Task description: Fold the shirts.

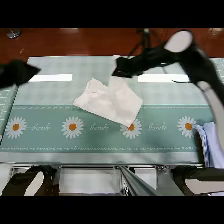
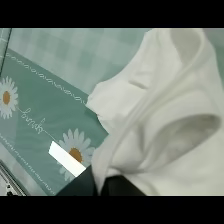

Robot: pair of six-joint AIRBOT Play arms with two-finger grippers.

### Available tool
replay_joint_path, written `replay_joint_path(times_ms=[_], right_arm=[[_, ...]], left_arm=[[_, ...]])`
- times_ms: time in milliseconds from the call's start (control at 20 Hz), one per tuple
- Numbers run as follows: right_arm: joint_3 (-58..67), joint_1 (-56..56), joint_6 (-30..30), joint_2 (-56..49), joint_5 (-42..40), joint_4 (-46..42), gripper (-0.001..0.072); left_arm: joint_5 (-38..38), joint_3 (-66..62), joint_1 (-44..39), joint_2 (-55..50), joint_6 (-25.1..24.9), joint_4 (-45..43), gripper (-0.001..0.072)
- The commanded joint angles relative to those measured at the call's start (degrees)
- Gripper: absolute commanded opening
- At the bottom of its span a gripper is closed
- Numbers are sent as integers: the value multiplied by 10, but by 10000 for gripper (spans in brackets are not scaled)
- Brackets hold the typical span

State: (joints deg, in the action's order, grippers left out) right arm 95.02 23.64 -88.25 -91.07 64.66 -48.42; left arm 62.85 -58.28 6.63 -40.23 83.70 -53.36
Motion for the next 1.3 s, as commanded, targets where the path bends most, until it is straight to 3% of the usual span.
replay_joint_path(times_ms=[0, 150, 200, 250, 300, 350, 450, 550, 650, 750, 850, 950, 1000, 1100, 1250], right_arm=[[149, 70, -38, -170, -8, 1, 40], [218, 91, -91, -257, -9, 2, 41], [223, 97, -104, -272, -17, 3, 86], [222, 100, -106, -281, -21, 17, 248], [222, 101, -90, -287, -15, 49, 515], [223, 99, -50, -287, 4, 84, 629], [223, 74, -28, -266, 56, 94, 630], [222, 11, -28, -216, 123, 45, 629], [221, -59, -10, -143, 225, -65, 629], [154, -113, 3, -44, 289, -235, 630], [-36, -161, -46, 85, 194, -319, 629], [-298, -200, -136, 219, -1, -288, 629], [-425, -209, -155, 275, -109, -226, 629], [-587, -211, -137, 323, -244, -51, 629], [-630, -176, -34, 273, -258, 105, 629]], left_arm=[[-18, 180, 10, 162, 27, 33, 21], [-21, 260, 9, 215, 42, 37, 21], [-37, 276, 9, 217, 37, 36, 21], [-58, 284, 9, 212, 30, 36, 21], [-82, 286, 9, 201, 25, 35, 21], [-105, 286, 10, 186, 25, 35, 21], [-135, 286, 10, 153, 25, 35, 21], [-137, 286, 10, 122, 25, 35, 21], [-129, 286, 10, 94, 25, 35, 21], [-122, 286, 9, 75, 25, 35, 21], [-123, 286, 7, 67, 20, 35, 21], [-123, 286, -2, 66, 8, 35, 21], [-123, 286, -8, 66, 8, 35, 21], [-125, 286, -20, 65, 8, 35, 21], [-134, 286, -33, 57, 8, 35, 21]])
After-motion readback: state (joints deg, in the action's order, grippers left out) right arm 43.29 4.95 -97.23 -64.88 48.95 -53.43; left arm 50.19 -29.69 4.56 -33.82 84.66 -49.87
